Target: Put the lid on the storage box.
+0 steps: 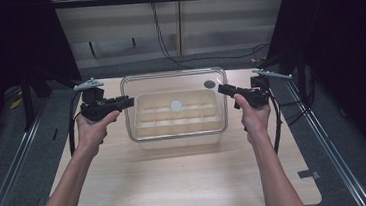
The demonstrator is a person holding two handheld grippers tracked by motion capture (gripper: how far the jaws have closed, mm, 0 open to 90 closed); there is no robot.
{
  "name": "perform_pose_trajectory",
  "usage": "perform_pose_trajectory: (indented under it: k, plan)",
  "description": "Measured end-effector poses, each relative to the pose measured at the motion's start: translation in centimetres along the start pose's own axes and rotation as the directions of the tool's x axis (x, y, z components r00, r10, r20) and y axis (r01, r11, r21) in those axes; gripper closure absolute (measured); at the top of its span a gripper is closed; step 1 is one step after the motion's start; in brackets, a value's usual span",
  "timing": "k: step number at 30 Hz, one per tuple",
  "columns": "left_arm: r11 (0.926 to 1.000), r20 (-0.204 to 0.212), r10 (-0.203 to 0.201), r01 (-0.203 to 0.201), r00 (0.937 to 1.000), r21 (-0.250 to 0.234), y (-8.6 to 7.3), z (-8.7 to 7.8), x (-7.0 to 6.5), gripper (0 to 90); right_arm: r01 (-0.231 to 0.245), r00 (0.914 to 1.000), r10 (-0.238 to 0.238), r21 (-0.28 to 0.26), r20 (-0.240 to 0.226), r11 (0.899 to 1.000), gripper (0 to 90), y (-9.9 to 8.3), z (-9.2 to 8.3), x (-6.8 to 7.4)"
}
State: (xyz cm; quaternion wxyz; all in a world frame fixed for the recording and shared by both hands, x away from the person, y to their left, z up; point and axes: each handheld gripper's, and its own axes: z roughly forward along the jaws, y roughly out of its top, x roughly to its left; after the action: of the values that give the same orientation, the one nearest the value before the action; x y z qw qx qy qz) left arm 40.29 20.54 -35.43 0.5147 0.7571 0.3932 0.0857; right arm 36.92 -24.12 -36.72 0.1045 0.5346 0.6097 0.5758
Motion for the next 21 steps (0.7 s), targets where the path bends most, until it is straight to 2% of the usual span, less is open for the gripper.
perform_pose_trajectory:
  k: [8, 11, 14, 17, 21]
  plan:
    - [0.9995, -0.006, -0.029, 0.029, 0.9996, 0.009, 0.0, 0.8, 1.0, 66.9, -0.007, 0.9999, 0.007, 0.018, 0.01, 1.0, 69.0, 0.2, 1.3, -0.6]
    - [0.9996, 0.004, -0.03, 0.03, 0.9996, 0.003, 0.2, 1.1, 1.4, 66.8, -0.002, 0.9999, 0.002, 0.026, 0.014, 1.0, 69.0, 0.5, 1.5, -0.7]
    - [0.9998, -0.006, -0.019, 0.019, 0.9998, 0.011, 0.6, 1.6, 1.6, 67.1, -0.001, 0.9999, 0.0, 0.034, 0.015, 0.999, 68.8, 0.7, 1.8, -1.0]
    - [0.9992, 0.003, -0.036, 0.036, 0.9994, 0.019, 0.7, 2.0, 1.7, 67.5, -0.01, 0.9994, 0.008, 0.051, 0.035, 0.999, 68.0, 0.5, 2.2, -1.5]
    - [0.9994, 0.0, -0.029, 0.029, 0.9996, 0.021, 0.8, 1.9, 1.7, 67.1, -0.008, 0.9997, 0.007, 0.04, 0.023, 0.999, 68.6, 0.9, 1.9, -1.4]
